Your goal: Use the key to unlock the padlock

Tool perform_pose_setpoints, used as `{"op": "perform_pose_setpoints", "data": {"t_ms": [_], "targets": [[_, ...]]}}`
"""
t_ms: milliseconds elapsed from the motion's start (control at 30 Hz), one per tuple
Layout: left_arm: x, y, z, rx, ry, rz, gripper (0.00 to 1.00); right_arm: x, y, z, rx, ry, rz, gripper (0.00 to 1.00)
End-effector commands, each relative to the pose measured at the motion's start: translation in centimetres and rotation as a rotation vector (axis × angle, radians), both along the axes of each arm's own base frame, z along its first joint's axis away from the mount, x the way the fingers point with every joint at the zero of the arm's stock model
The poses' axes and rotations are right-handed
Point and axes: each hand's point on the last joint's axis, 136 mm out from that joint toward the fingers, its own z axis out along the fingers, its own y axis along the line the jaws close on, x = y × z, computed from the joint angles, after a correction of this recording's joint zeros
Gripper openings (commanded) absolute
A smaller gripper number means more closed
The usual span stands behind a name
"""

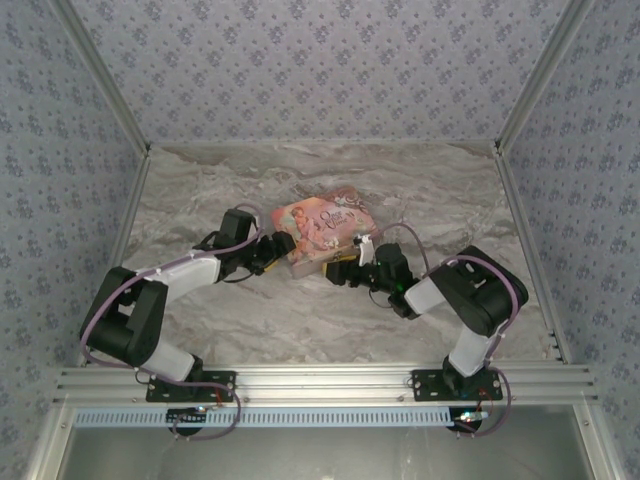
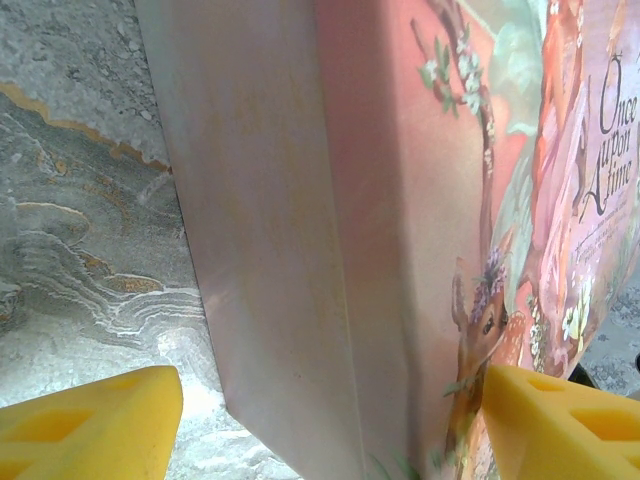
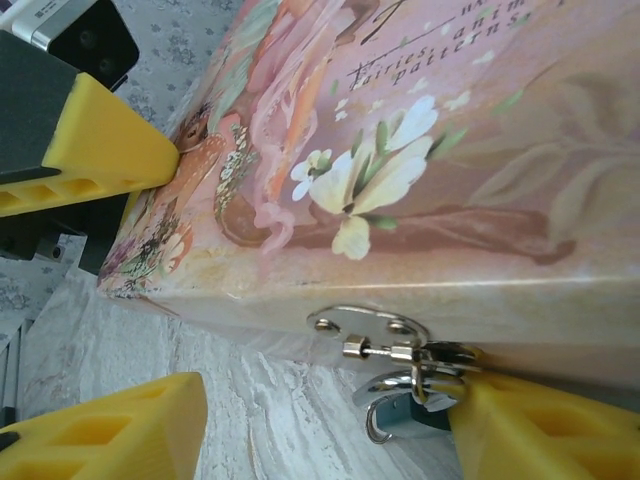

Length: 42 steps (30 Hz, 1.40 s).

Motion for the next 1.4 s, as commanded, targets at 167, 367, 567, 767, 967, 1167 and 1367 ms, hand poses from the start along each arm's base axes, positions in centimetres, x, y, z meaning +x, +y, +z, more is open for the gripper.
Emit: {"op": "perform_pose_setpoints", "data": {"t_ms": [167, 367, 567, 767, 967, 1167, 1367], "targets": [[-1.3, 0.5, -1.4, 0.036, 0.054, 0.005, 0.78, -0.1, 0.9, 2.1, 0.059, -0.092, 0.062, 0.58], [-1.2, 0.5, -1.4, 0.036, 0.053, 0.005, 0.78, -0.7, 0.8, 2.4, 0.071, -0.110, 0.080, 0.54], [-1.1, 0.5, -1.4, 0.040, 0.053, 0.007, 0.78, -0.8, 0.9, 2.3, 0.068, -0.107, 0.089, 0.49], [-1.1, 0.5, -1.3, 0.039, 0.053, 0.007, 0.78, -0.7, 0.8, 1.8, 0.051, -0.092, 0.085, 0.41], [-1.1, 0.5, -1.2, 0.039, 0.051, 0.006, 0.78, -0.7, 0.6, 1.1, 0.031, -0.077, 0.073, 0.32], [-1.2, 0.6, -1.3, 0.042, 0.052, 0.006, 0.78, -0.8, 0.3, 0.3, 0.009, -0.059, 0.069, 0.30], [-1.3, 0.7, -1.3, 0.045, 0.052, 0.006, 0.78, -0.9, 0.1, -0.2, -0.006, -0.045, 0.063, 0.23]]}}
